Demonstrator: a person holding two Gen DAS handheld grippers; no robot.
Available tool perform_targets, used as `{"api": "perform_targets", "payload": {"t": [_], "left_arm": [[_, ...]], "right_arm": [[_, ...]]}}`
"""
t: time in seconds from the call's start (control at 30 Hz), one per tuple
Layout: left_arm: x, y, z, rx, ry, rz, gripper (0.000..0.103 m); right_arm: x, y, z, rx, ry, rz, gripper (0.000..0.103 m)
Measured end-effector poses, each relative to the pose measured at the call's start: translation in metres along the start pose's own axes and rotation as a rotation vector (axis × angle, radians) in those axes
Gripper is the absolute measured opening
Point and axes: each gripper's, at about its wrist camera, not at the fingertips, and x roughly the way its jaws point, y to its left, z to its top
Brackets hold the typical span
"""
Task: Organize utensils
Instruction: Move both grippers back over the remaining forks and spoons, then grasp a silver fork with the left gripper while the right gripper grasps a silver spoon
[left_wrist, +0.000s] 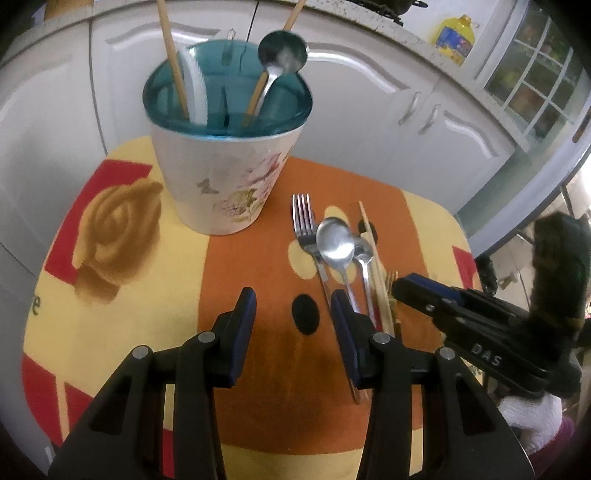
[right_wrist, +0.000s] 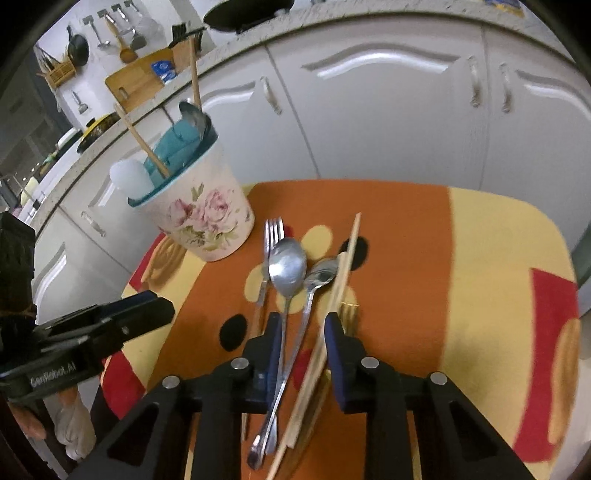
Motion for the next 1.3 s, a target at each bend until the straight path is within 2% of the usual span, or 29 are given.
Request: {"api": "perform_targets", "payload": {"t": [0.17,0.3,0.73,0.77,0.87,0.93,1.13,1.3], "left_arm": [[0.006,0.009,0.002,-0.017,0.010,0.008,0.041],[0.015,0.011,0.004,-0.034,0.027,0.007,0.041],[0.060,-0.020,0.013,-0.017,0.101,-0.051,0.041],[0.066,-0.022,0.014,-0.014,0.115,-0.044,0.040],[0.076,-0.022,0.017,-0.016,0.129,-0.026,0.016],[0.077,-0.019,0.017,-0.019,0.131,-0.058,0.009],[0.061,-0.009,0.003,-0.007,0.145,-0.059,0.006],[0.037,0.007,-0.022,-0.003,0.164,-0.038,0.006]], "right_arm": [[0.031,0.000,0.006,0.001,0.071,-0.005,0.010],[0.046,-0.005,0.009,0.020,0.105,-0.017,0.006],[0.025,-0.030,0.005,0.067,0.066,-0.005,0.003],[0.025,-0.031,0.004,0.068,0.066,-0.003,0.003],[0.024,-0.032,0.004,0.077,0.064,0.005,0.003],[0.023,-0.031,0.004,0.072,0.061,0.012,0.003],[0.010,-0.021,0.003,0.068,0.037,0.065,0.002],[0.008,-0.003,-0.006,0.043,0.064,0.103,0.002]]}}
